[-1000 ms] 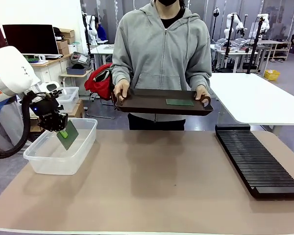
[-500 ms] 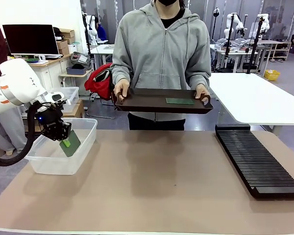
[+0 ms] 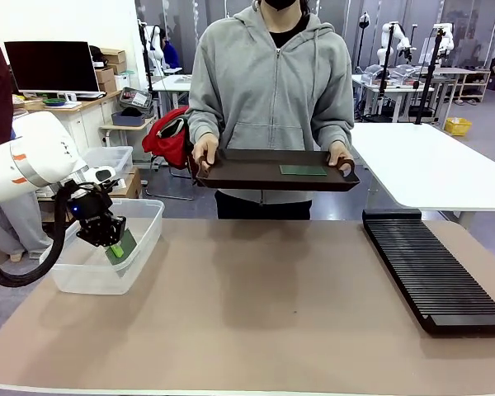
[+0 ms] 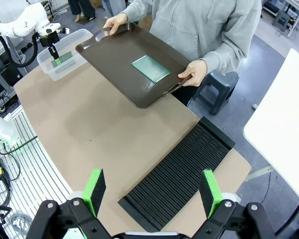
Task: Sort PCBs into racks and boxes based on the side picked up.
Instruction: If the short side of the Blank PCB is picked up, insert it into the PCB Rack ; if the long side is picked up, place it in the Organizing box.
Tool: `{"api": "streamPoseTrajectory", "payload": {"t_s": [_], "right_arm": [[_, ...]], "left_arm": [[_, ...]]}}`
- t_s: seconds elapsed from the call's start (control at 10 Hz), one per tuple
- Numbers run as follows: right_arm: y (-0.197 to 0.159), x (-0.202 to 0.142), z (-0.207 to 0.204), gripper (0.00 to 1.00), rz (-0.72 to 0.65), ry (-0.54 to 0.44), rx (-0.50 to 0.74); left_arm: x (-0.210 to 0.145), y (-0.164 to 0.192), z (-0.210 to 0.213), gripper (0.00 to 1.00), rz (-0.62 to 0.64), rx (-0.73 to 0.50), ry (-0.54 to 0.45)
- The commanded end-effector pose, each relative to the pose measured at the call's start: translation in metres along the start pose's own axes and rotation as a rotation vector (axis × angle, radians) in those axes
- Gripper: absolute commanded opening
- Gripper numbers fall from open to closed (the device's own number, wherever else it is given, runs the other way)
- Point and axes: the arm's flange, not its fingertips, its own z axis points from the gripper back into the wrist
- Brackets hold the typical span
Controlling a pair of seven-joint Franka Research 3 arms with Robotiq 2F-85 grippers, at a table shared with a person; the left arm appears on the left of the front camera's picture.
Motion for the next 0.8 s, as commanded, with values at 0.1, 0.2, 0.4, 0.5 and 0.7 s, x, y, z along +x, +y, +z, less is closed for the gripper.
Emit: {"api": "streamPoseTrajectory", "payload": {"t_s": [0.1,0.2,0.4,0.5,0.7], "right_arm": [[0.001,0.000,-0.001,1.00,0.001,0.001,0.003],[0.001,0.000,-0.001,1.00,0.001,0.001,0.003],[0.001,0.000,-0.001,1.00,0.001,0.001,0.003],[0.001,0.000,-0.001,1.00,0.001,0.001,0.003],[0.001,0.000,-0.001,1.00,0.001,0.001,0.003]], "left_arm": [[0.003,0.004,-0.002,0.36,0.003,0.024,-0.009],[0.004,0.004,0.000,0.43,0.004,0.030,-0.020],[0.004,0.009,0.008,0.63,0.008,0.040,-0.034],[0.003,0.011,0.011,0.76,0.009,0.051,-0.030],[0.000,0.016,0.025,0.96,-0.001,0.105,-0.032]]}}
